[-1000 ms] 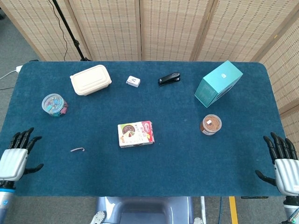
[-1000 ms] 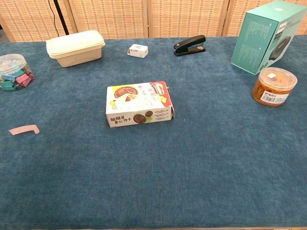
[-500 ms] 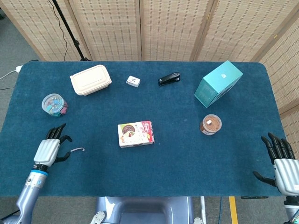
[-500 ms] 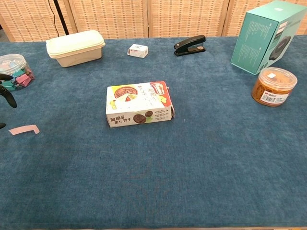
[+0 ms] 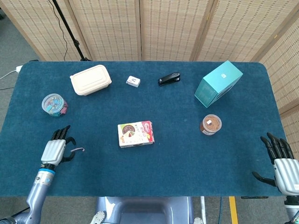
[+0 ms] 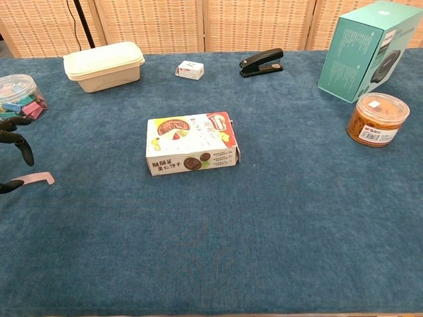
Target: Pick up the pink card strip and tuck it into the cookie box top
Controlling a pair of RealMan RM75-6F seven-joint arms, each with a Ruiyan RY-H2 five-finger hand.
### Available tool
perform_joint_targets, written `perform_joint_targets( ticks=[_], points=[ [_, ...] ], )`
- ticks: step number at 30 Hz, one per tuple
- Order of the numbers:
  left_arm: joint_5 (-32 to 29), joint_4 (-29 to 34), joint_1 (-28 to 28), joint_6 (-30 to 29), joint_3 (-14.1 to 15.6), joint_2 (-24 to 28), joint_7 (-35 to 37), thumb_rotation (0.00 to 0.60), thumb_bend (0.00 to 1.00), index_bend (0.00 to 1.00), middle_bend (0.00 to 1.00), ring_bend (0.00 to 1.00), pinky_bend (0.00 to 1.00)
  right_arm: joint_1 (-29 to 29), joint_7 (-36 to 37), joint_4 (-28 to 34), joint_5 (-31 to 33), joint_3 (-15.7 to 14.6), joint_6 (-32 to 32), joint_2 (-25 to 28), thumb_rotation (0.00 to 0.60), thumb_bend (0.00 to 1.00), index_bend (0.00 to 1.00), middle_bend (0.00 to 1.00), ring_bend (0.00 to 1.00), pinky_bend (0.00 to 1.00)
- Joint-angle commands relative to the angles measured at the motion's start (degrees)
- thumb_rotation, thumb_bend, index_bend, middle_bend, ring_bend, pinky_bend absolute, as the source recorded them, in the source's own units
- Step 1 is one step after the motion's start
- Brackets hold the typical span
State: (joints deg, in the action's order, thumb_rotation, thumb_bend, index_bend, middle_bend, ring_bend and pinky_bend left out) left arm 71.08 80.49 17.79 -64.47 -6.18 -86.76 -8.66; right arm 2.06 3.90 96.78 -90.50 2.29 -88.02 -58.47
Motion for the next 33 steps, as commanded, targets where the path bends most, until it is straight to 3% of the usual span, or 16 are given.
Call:
perform_joint_targets(
  ticks=[1,33],
  points=[
    [-0.5,-0.5,0.1,-0.1,-0.1,-0.5,-0.2,0.600,0.31,0.48,0.00,0.00,0.00,0.0,0.3,-0.1,0.0,0.0,0.0,0.1,0.600,0.00,0.00,0.00,0.00,0.00],
    [-4.0,-3.3,1.5,1.7,-0.3,-2.3,-0.8,0.600,0.44,0.61,0.00,0.00,0.00,0.3,2.3,-0.2,0.3,-0.1,0.6,0.4,0.600,0.00,0.00,0.00,0.00,0.00]
  ],
)
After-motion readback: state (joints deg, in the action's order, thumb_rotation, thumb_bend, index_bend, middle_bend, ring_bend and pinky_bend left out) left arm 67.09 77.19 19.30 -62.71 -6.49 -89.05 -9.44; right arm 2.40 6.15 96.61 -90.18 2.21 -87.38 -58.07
